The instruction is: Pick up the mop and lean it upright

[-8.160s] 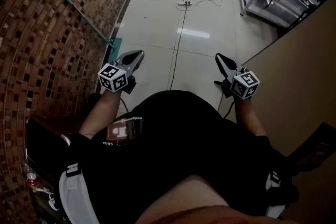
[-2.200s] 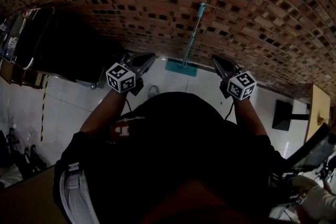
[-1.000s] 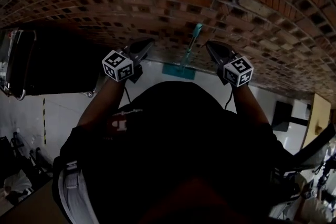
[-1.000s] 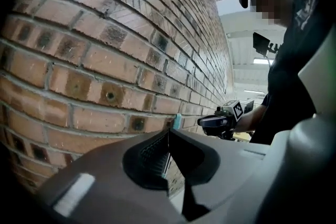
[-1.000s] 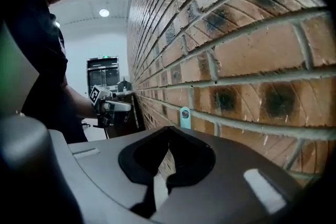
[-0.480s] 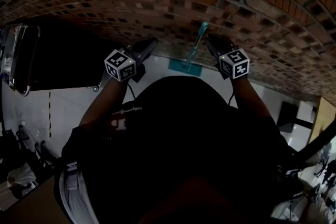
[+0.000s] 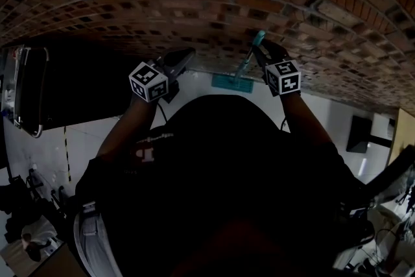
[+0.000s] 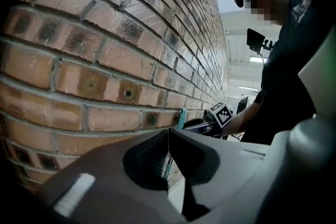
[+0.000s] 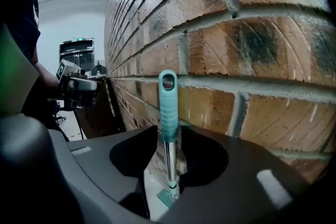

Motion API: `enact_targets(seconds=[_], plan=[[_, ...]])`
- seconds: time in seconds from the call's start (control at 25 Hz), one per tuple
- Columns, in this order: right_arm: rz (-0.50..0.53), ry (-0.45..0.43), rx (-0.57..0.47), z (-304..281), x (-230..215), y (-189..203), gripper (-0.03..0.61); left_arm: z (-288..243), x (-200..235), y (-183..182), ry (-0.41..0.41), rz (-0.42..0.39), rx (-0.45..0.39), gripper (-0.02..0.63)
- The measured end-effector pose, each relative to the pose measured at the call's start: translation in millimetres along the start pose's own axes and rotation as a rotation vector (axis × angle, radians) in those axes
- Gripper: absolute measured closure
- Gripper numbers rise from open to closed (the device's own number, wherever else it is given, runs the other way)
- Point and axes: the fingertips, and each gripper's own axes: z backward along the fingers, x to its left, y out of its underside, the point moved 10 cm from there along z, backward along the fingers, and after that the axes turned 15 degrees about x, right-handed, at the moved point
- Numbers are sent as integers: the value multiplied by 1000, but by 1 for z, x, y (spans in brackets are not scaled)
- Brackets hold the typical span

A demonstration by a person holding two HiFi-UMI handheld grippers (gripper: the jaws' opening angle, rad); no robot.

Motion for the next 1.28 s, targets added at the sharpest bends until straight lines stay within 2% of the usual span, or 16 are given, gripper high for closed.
enact_targets(seconds=[0.44,0.64,0.96,1.28], plan=[[-30,64,53,-21,2,8,417,9,3,12,-28,30,14,612],[-30,102,70,-27,6,6,443,12,0,18,-43,42,18,612],[-22,38,56,-23,-2,10,463,20,-5,22,-59,49,15,612],[0,16,58,-3,-3,18,463,18,-9,21,-50,47,4,612]])
